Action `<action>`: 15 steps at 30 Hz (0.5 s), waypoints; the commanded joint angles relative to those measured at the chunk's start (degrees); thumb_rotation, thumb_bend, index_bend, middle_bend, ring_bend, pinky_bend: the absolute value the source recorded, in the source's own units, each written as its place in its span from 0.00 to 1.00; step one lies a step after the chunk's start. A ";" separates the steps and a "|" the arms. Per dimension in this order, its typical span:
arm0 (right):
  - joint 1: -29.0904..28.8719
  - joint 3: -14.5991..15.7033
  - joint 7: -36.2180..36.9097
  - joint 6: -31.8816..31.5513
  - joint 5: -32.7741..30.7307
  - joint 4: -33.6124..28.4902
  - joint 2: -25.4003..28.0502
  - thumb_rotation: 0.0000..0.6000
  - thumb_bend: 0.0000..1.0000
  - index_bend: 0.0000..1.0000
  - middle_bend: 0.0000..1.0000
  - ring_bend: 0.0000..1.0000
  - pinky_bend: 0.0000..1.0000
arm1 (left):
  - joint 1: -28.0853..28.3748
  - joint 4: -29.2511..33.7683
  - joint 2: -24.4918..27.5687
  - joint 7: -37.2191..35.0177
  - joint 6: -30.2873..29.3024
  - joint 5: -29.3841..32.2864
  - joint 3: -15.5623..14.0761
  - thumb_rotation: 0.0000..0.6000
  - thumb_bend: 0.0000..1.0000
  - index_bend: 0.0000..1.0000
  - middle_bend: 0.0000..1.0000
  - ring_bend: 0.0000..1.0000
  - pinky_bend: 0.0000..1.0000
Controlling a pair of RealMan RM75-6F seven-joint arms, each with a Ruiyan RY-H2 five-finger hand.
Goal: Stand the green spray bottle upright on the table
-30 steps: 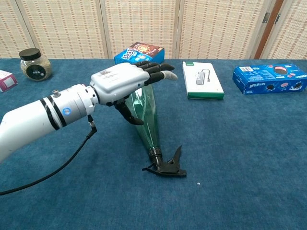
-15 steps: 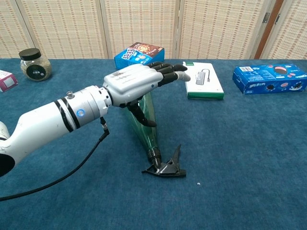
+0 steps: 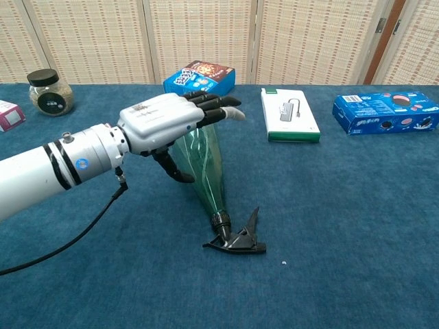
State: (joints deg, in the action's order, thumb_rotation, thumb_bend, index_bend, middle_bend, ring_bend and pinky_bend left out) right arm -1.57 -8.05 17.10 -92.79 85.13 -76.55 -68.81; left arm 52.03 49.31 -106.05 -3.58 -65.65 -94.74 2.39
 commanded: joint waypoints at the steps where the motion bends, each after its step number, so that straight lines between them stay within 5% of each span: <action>1: -0.12 0.08 -0.09 0.23 0.09 -0.06 -0.05 1.00 0.13 0.11 0.13 0.17 0.42 | -0.15 -0.54 0.04 -0.05 0.26 0.04 -0.29 1.00 0.00 0.00 0.00 0.00 0.00; 15: -0.07 0.36 0.17 0.56 0.21 0.09 -0.22 1.00 0.13 0.11 0.13 0.17 0.42 | 2.29 -3.74 -4.00 -1.85 1.39 -0.13 0.58 1.00 0.00 0.00 0.00 0.00 0.00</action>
State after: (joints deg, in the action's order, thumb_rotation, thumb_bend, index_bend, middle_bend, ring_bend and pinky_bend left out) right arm -1.65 -7.69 17.27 -92.22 85.34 -76.45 -69.03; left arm 54.00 45.85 -109.71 -5.23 -64.47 -94.92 2.73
